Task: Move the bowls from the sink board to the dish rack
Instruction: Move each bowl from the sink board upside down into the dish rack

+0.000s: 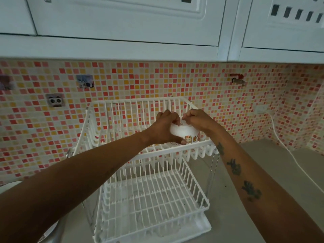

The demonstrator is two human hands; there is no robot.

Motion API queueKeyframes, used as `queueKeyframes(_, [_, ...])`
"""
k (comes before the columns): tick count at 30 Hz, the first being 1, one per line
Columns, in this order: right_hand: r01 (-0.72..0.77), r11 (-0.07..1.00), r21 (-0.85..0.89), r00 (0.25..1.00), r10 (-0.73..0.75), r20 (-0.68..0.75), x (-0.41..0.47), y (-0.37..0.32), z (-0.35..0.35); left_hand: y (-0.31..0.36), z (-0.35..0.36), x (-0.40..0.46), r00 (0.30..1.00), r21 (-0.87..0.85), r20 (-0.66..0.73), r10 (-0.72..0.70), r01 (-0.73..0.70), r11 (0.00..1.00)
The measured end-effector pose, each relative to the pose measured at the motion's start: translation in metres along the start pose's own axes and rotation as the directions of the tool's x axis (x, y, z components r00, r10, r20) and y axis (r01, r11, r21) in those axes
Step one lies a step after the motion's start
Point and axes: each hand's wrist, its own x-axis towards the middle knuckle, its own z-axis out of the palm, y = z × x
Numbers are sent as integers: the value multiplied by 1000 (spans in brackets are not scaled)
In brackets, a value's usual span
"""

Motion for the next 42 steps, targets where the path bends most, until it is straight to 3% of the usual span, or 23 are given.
queueKeyframes(5, [41,996,-79,998,-44,-44,3,4,1,0,-10,0,1000,-120,8,-19,20,993])
queueKeyframes(8, [222,963,-151,942,-252,-223,-2,-2,-1,14,-37,-8,995,-179,-31,-90,83,980])
queueKeyframes(10, [338,936,-95,875,-350,-335,-12,-20,-2,20,-64,-23,980,-334,-108,-167,122,935])
queueKeyframes(12, [430,903,8,851,-402,-338,-23,-46,5,17,-93,-45,955,-469,-175,-238,132,873])
queueKeyframes(15, [526,837,149,843,-490,-223,-43,-95,34,-1,-135,-85,890,-645,-278,-361,105,757])
queueKeyframes(18, [574,756,315,808,-585,-68,-64,-143,83,-23,-173,-134,794,-708,-385,-471,74,703])
queueKeyframes(22, [517,680,520,747,-655,114,-100,-204,167,-59,-217,-210,655,-728,-454,-604,118,676])
queueKeyframes(26, [450,684,575,659,-689,304,-137,-244,262,-96,-244,-292,454,-748,-513,-729,181,639])
queueKeyframes(30, [296,777,555,632,-596,496,-160,-256,357,-131,-246,-369,227,-794,-507,-832,253,553])
queueKeyframes(34, [99,879,467,614,-423,666,-168,-243,447,-165,-233,-432,57,-851,-422,-905,318,417])
queueKeyframes(38, [-135,964,227,550,-118,827,-176,-205,515,-199,-203,-485,-86,-889,-346,-934,347,297])
queueKeyframes(42, [-268,961,-72,521,208,828,-190,-150,566,-234,-163,-531,-227,-879,-273,-935,454,147])
